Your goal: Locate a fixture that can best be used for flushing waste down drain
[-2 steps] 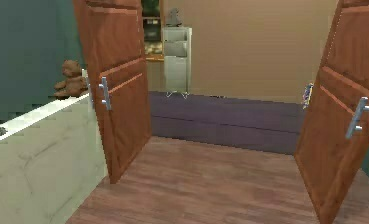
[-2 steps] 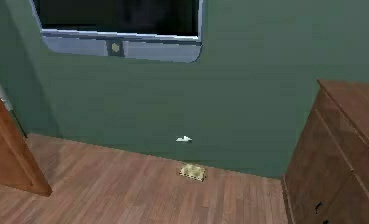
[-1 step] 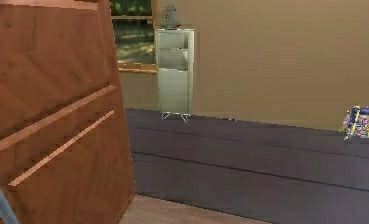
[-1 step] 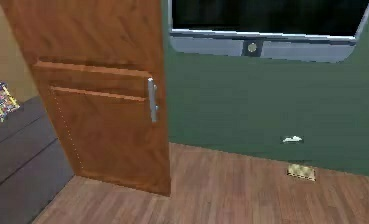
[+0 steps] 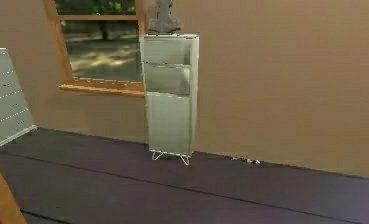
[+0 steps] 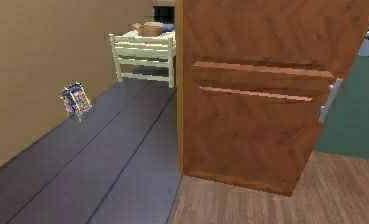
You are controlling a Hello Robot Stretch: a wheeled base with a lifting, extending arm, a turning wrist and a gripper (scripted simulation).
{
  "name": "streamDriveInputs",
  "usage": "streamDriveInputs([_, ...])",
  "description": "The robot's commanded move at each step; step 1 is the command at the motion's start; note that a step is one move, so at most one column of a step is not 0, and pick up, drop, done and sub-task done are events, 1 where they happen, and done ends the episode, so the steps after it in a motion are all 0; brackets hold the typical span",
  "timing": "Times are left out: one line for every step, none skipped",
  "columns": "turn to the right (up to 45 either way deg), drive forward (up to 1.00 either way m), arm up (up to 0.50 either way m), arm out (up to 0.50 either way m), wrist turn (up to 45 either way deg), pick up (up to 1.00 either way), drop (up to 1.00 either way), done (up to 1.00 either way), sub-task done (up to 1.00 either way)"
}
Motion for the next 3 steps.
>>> streamDriveInputs([0.0, 0.50, 0.00, 0.00, 0.0, 0.00, 0.00, 0.00, 0.00])
streamDriveInputs([-18.0, 0.00, 0.00, 0.00, 0.0, 0.00, 0.00, 0.00, 0.00])
streamDriveInputs([0.0, 0.50, 0.00, 0.00, 0.0, 0.00, 0.00, 0.00, 0.00])
